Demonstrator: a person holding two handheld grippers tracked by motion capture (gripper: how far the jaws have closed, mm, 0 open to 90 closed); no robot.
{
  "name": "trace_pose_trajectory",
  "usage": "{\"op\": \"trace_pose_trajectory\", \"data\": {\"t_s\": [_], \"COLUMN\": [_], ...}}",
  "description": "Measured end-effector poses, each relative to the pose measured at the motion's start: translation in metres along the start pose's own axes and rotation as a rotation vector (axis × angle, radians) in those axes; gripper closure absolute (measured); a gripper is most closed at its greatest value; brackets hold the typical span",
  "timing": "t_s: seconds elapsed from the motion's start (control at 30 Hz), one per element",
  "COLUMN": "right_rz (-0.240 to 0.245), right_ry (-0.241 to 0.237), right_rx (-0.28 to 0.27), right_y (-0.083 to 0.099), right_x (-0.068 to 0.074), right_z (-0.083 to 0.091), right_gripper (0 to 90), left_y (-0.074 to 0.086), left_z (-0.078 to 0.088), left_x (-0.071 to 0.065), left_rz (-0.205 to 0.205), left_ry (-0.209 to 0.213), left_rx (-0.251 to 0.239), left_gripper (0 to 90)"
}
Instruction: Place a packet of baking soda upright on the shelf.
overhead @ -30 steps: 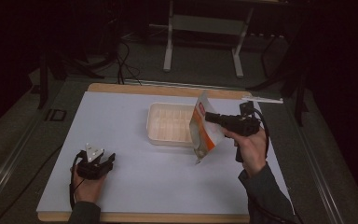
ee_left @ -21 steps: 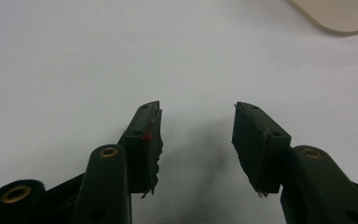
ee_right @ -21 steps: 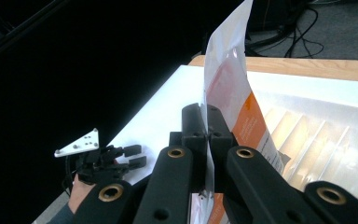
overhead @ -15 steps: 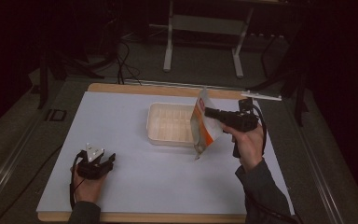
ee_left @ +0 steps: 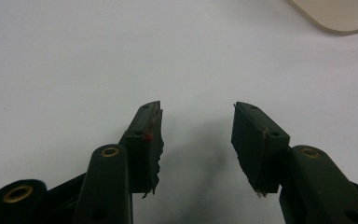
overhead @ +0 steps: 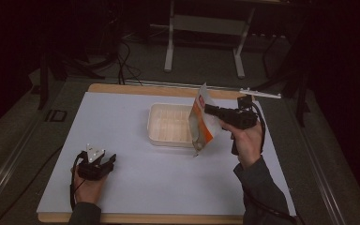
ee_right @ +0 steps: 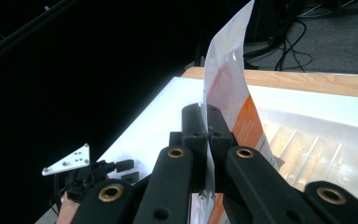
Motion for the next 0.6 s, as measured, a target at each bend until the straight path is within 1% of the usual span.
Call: {"op": "trace_pose_trajectory", "data": {"t_s": [0.07, 0.27, 0.37, 0.6], "right_rz": [-0.005, -0.014, 0.0, -0.012], "right_ry": [0.017, 0.03, 0.055, 0.074], "right_rx": [-0.004, -0.012, -0.01, -0.014], "right_y": [-0.003, -0.006, -0.007, -0.01], "right_x": [-0.002, -0.006, -0.009, -0.015], "right_z": [-0.001, -0.003, -0.005, -0.01], "right_gripper": [90.0, 90.0, 90.0, 90.0], "left_y": [0.0, 0.0, 0.0, 0.0], "left_z": [0.0, 0.0, 0.0, 0.0], "left_x": [0.0, 0.0, 0.0, 0.0], "left_rz": [0.0, 0.0, 0.0, 0.001], "left_ry": [0.0, 0.0, -0.001, -0.001], "left_rx": [0.0, -0.001, -0.001, -0.002], "left_gripper": [52.3, 52.2, 52.2, 52.1]}}
Point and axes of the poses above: each handheld gripper's, and its own axes: z roughly backward along the jaws, y roughly out of its underside, x roughly to its left, the point moved 8 cm from there along -z, roughly forward along the jaws, and after that the axes turned 15 degrees about y, right-handed, at the moved point
